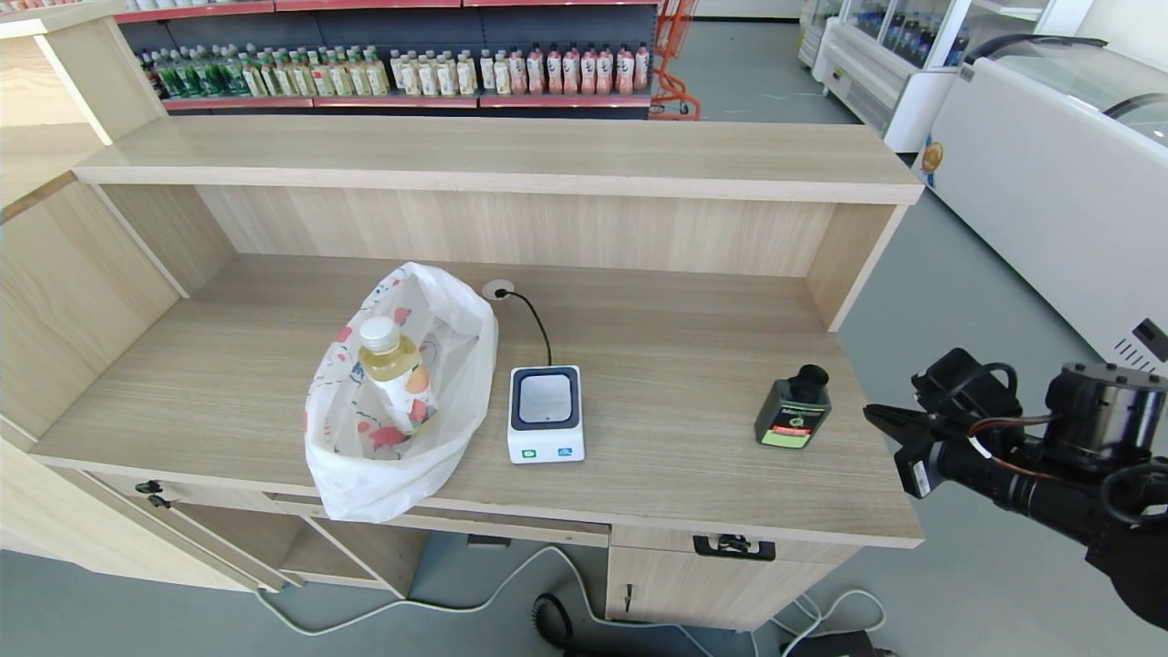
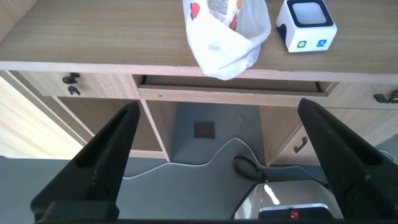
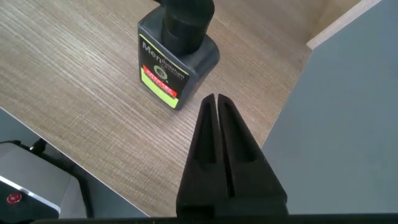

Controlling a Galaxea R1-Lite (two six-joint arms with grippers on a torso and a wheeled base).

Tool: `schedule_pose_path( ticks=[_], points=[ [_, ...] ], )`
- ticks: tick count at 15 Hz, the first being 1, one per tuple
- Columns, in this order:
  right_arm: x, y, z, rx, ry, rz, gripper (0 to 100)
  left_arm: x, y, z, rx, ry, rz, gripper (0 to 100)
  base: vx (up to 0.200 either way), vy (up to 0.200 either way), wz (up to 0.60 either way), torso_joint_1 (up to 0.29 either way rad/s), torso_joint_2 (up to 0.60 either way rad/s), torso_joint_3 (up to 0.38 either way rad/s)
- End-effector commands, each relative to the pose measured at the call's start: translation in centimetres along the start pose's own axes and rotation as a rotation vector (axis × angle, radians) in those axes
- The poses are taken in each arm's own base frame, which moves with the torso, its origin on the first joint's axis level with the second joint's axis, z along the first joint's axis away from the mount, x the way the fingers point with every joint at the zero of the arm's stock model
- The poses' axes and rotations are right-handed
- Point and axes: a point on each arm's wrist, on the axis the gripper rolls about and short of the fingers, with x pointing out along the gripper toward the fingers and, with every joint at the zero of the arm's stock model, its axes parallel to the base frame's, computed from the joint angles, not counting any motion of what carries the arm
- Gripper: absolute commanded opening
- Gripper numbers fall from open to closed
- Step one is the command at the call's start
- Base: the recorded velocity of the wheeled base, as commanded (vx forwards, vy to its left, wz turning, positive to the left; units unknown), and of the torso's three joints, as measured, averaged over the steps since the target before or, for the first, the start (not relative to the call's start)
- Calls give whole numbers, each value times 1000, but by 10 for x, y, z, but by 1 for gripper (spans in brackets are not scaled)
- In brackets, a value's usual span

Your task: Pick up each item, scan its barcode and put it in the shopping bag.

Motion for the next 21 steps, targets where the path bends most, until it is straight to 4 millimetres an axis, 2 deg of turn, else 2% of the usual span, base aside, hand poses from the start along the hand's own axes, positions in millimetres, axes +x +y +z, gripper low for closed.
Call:
schedule_pose_path(
  ticks=[1,7,10,13,17,21],
  points=[
    [-14,-7,15,-16,-53,-43,100,0,0,0,0,-1,0,100,0,0,0,0,0,0],
    [0,-9,-4,-65,11,-38,100,0,0,0,0,-1,0,100,0,0,0,0,0,0],
    [23,-11,-11,-58,20,-19,100,0,0,0,0,-1,0,100,0,0,0,0,0,0],
    [47,-14,-8,-68,-25,9,100,0,0,0,0,-1,0,100,0,0,0,0,0,0],
    [62,3,-11,-66,-44,109,100,0,0,0,0,-1,0,100,0,0,0,0,0,0],
    [78,9,-14,-71,-51,128,100,0,0,0,0,-1,0,100,0,0,0,0,0,0]
  ],
)
